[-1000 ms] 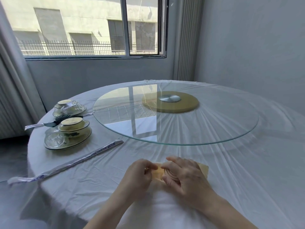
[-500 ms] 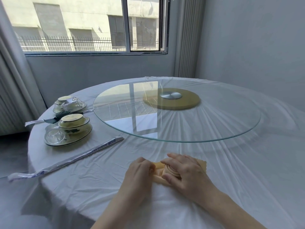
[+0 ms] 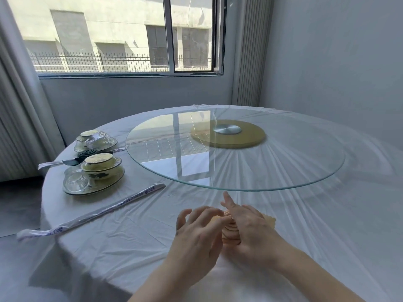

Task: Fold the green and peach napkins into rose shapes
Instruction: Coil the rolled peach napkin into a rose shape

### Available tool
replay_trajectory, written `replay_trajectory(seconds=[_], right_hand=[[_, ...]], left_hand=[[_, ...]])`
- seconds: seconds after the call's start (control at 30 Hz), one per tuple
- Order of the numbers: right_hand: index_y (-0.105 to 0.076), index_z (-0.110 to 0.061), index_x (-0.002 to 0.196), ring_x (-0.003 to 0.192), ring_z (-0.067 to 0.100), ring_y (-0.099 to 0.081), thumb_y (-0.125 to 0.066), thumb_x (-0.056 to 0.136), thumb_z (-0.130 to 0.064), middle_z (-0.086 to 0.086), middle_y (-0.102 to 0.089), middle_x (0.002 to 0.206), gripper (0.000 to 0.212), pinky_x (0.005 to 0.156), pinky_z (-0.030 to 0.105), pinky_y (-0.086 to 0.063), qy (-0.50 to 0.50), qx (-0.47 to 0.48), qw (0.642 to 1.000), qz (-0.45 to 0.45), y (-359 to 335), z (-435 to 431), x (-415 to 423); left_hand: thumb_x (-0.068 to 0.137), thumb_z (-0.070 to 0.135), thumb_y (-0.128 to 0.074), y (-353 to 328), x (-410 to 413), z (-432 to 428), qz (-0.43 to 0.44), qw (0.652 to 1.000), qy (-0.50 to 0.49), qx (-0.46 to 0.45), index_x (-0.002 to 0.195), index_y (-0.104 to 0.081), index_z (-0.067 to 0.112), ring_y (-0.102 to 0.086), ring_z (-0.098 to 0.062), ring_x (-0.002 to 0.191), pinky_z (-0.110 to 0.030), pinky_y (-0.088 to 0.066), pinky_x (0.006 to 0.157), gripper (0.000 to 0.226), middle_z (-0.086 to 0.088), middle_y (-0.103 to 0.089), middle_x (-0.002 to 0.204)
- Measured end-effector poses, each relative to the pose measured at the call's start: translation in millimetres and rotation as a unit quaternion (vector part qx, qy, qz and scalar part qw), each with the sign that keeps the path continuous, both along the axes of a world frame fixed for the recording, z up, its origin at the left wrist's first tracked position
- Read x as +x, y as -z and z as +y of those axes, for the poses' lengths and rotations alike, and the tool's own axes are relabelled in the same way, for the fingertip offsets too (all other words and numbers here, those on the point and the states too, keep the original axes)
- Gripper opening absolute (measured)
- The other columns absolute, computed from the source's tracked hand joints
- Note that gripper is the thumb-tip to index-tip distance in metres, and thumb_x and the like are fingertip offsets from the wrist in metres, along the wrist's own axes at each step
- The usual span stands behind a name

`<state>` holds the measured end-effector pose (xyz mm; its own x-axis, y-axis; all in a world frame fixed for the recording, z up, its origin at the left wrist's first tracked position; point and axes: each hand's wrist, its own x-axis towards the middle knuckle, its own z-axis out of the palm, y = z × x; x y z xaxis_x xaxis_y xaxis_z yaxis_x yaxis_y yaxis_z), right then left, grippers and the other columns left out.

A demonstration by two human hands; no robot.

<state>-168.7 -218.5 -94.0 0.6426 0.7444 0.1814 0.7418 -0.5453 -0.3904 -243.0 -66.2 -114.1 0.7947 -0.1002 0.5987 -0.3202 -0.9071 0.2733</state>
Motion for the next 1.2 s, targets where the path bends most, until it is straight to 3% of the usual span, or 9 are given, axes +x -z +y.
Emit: replay_trajectory(seconds=[0.17, 0.23, 0.33, 0.5, 0.67, 0.83, 1.0, 1.1, 1.2], right_hand=[[-0.029, -0.032, 0.141, 0.120, -0.018, -0.033, -0.065, 0.060, -0.072, -0.027, -0.037, 0.132, 0.097, 0.094, -0.001, -0.025, 0.024, 0.126, 0.985, 0.116, -23.0, -24.1, 16.4], [-0.048, -0.034, 0.127, 0.110, -0.016, -0.048, -0.053, 0.064, -0.080, -0.022, -0.053, 0.124, 0.078, 0.091, 0.004, -0.036, 0.086, 0.196, 0.969, 0.120, -22.0, -37.1, 27.0], [-0.065, -0.021, 0.114, 0.094, -0.002, -0.060, -0.061, 0.084, -0.046, -0.011, -0.066, 0.102, 0.039, 0.090, 0.023, -0.048, 0.160, 0.187, 0.964, 0.105, -10.3, -45.0, 33.5], [-0.068, -0.025, 0.099, 0.090, 0.011, -0.062, -0.057, 0.087, -0.046, -0.010, -0.068, 0.092, 0.026, 0.083, 0.035, -0.049, 0.204, 0.115, 0.969, 0.074, 7.7, -35.9, 32.6], [-0.064, -0.021, 0.086, 0.083, 0.018, -0.061, -0.057, 0.088, -0.042, -0.004, -0.068, 0.084, 0.022, 0.071, 0.031, -0.046, 0.212, 0.081, 0.974, 0.018, 14.1, -25.3, 30.8], [-0.065, -0.024, 0.076, 0.077, 0.017, -0.060, -0.062, 0.085, -0.039, -0.005, -0.065, 0.074, 0.018, 0.067, 0.031, -0.045, 0.247, 0.108, 0.963, 0.022, 12.1, -31.6, 34.9], [-0.063, -0.025, 0.092, 0.092, 0.020, -0.060, -0.061, 0.085, -0.041, -0.004, -0.066, 0.088, 0.018, 0.076, 0.029, -0.037, 0.264, 0.033, 0.963, -0.033, 11.7, -30.9, 33.4], [-0.064, -0.023, 0.097, 0.084, 0.011, -0.059, -0.061, 0.082, -0.039, -0.010, -0.060, 0.087, 0.022, 0.077, 0.031, -0.043, 0.184, 0.174, 0.959, -0.129, 8.0, -30.2, 25.3], [-0.060, -0.026, 0.105, 0.090, -0.002, -0.055, -0.048, 0.087, -0.043, -0.018, -0.057, 0.098, 0.028, 0.081, 0.017, -0.044, 0.061, 0.241, 0.964, -0.094, 0.2, -23.5, 5.3]], left_hand=[[0.082, 0.024, -0.045, -1.8, 3.3, 1.6, 0.013, 1.000, 0.008, -0.012, 0.107, -0.056, 0.037, -0.052, -0.006, 0.103, -0.034, -0.031, 0.088, 0.030, 0.018, -0.056, 0.111], [0.086, 0.026, -0.045, -3.8, 6.8, 0.9, 0.005, 1.000, 0.027, -0.013, 0.102, -0.057, 0.031, -0.053, -0.007, 0.105, -0.030, -0.035, 0.087, 0.020, 0.017, -0.058, 0.115], [0.091, 0.037, -0.045, -8.4, 13.0, -3.8, 0.027, 0.998, 0.060, -0.015, 0.095, -0.054, 0.023, -0.058, -0.012, 0.102, -0.026, -0.043, 0.083, 0.017, 0.011, -0.062, 0.114], [0.075, 0.064, -0.045, -9.8, 23.1, -15.8, 0.060, 0.998, 0.007, 0.001, 0.094, -0.047, 0.017, -0.046, -0.015, 0.084, -0.023, -0.033, 0.069, 0.051, 0.008, -0.047, 0.091], [0.081, 0.052, -0.041, -2.8, 30.5, -26.0, 0.061, 0.996, -0.025, 0.058, 0.101, -0.055, 0.024, -0.054, -0.018, 0.087, -0.022, -0.036, 0.064, 0.036, 0.003, -0.049, 0.101], [0.085, 0.047, -0.032, 2.9, 34.9, -27.9, 0.112, 0.993, 0.026, 0.017, 0.108, -0.053, 0.018, -0.052, -0.023, 0.098, -0.031, -0.042, 0.081, 0.042, -0.001, -0.053, 0.109], [0.081, 0.044, -0.041, 3.5, 33.9, -29.1, 0.082, 0.995, 0.013, 0.047, 0.101, -0.054, 0.023, -0.057, -0.019, 0.085, -0.026, -0.047, 0.069, 0.032, 0.005, -0.057, 0.096], [0.086, 0.042, -0.042, 0.2, 34.7, -27.0, 0.082, 0.995, 0.027, 0.050, 0.117, -0.050, 0.022, -0.053, -0.018, 0.100, -0.023, -0.040, 0.082, 0.037, 0.004, -0.054, 0.111], [0.091, 0.030, -0.055, -0.4, 33.9, -20.0, 0.138, 0.989, 0.024, 0.043, 0.149, -0.010, 0.021, -0.033, -0.015, 0.129, -0.019, -0.024, 0.102, 0.074, 0.002, -0.039, 0.140]])
